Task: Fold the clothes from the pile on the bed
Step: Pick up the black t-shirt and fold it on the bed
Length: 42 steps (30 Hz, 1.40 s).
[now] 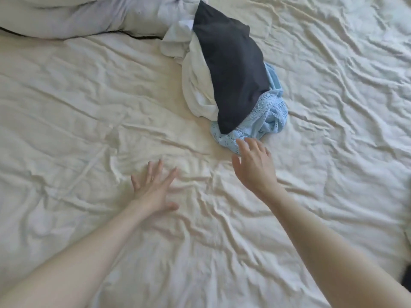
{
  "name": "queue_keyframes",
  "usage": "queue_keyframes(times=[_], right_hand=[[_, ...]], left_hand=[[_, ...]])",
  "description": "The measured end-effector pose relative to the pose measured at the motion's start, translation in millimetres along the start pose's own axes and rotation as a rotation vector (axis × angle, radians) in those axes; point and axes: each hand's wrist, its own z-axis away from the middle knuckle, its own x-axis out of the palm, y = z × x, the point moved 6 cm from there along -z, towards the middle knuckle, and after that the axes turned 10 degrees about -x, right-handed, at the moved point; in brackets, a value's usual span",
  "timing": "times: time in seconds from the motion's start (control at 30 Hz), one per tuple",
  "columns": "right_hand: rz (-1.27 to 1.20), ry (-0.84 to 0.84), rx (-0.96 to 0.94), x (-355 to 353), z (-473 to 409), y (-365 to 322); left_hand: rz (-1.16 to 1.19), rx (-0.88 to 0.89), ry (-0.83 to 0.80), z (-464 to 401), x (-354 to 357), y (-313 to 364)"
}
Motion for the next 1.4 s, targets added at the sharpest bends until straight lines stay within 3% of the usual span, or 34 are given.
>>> queue_keyframes(times=[0.07,0.17,0.4,0.6,0.7,0.83,1.0,1.2,1.4], right_hand=[[-0.011,0.094,0.0,-1.5,-31.9,-0.5],[0.025,0.227,0.013,-2.1,-77.0,0.0],[0.195,0.236,0.109,22.7,-132.4,18.3],[-0.055,0.352,0.136,-1.7,-123.6,16.8],[-0.24,0.417,0.195,-30.1,-101.4,10.7],[-0.443,0.463,0.254,-87.3,-69.6,6.9],[-0.465,0.539,0.278,-190.9,-39.9,2.1],[-0.693,0.629,0.239,-308.0,3.5,-22.4],[-0.929,0.737,0.071,-424.5,61.0,-57.8]], left_hand=[[-0.005,-0.013,-0.059,-19.9,6.2,0.0],[-0.037,-0.038,-0.014,-35.8,18.5,0.6],[-0.03,-0.055,0.051,-45.8,33.1,-1.1],[-0.048,-0.024,0.007,-43.9,27.4,0.8],[-0.008,-0.011,-0.096,-39.2,13.7,-0.3],[0.275,0.031,-0.197,-12.3,-16.4,10.5],[0.653,0.228,0.107,60.9,-103.6,27.9],[0.753,0.419,0.55,177.6,-269.3,26.3],[0.698,0.526,0.644,275.2,-343.1,44.4]])
